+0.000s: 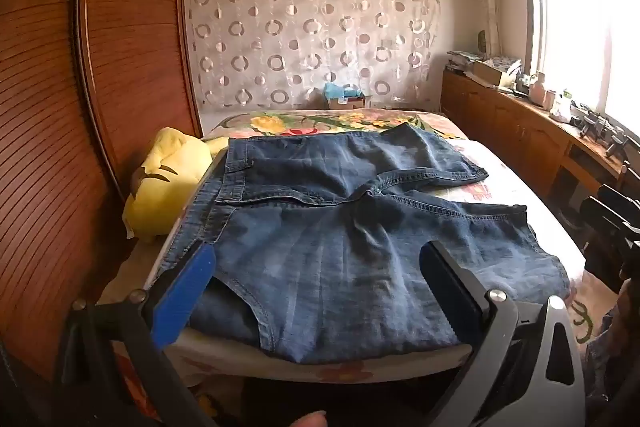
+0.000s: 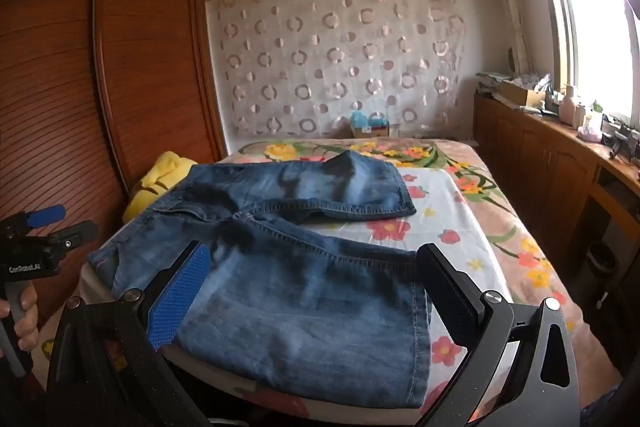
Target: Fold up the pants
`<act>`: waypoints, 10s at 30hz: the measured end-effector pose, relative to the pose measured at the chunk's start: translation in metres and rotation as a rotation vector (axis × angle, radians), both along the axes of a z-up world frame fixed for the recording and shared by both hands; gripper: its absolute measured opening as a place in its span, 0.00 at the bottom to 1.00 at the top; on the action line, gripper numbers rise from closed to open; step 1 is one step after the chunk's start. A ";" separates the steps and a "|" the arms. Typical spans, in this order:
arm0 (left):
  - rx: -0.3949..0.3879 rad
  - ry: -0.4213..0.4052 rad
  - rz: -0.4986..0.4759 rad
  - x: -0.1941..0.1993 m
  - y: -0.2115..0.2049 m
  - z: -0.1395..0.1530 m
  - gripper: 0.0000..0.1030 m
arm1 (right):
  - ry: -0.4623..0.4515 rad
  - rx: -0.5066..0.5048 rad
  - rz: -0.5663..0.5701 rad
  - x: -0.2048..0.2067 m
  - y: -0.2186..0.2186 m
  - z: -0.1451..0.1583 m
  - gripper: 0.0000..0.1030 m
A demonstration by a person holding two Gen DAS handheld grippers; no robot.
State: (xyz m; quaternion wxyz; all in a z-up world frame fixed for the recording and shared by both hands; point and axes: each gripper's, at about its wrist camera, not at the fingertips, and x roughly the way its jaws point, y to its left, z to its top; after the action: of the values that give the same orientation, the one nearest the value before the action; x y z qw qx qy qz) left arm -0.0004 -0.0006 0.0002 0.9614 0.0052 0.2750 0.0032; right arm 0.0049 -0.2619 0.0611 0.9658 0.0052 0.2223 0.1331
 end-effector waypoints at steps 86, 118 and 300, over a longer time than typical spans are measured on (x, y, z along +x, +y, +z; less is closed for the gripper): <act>-0.029 -0.019 -0.002 -0.003 -0.006 0.003 1.00 | 0.019 -0.001 -0.005 0.001 -0.002 -0.003 1.00; -0.068 0.075 0.107 0.031 0.088 -0.031 1.00 | 0.117 -0.044 -0.028 0.026 -0.028 -0.042 1.00; 0.005 0.080 0.027 0.327 0.109 -0.003 0.29 | 0.232 -0.259 0.071 0.372 -0.056 -0.047 0.19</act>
State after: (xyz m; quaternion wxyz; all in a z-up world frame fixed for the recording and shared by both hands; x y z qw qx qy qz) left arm 0.3264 0.1089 -0.0031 0.9495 0.0040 0.3132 0.0167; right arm 0.3767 -0.3176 0.0145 0.9209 -0.1118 0.3478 0.1360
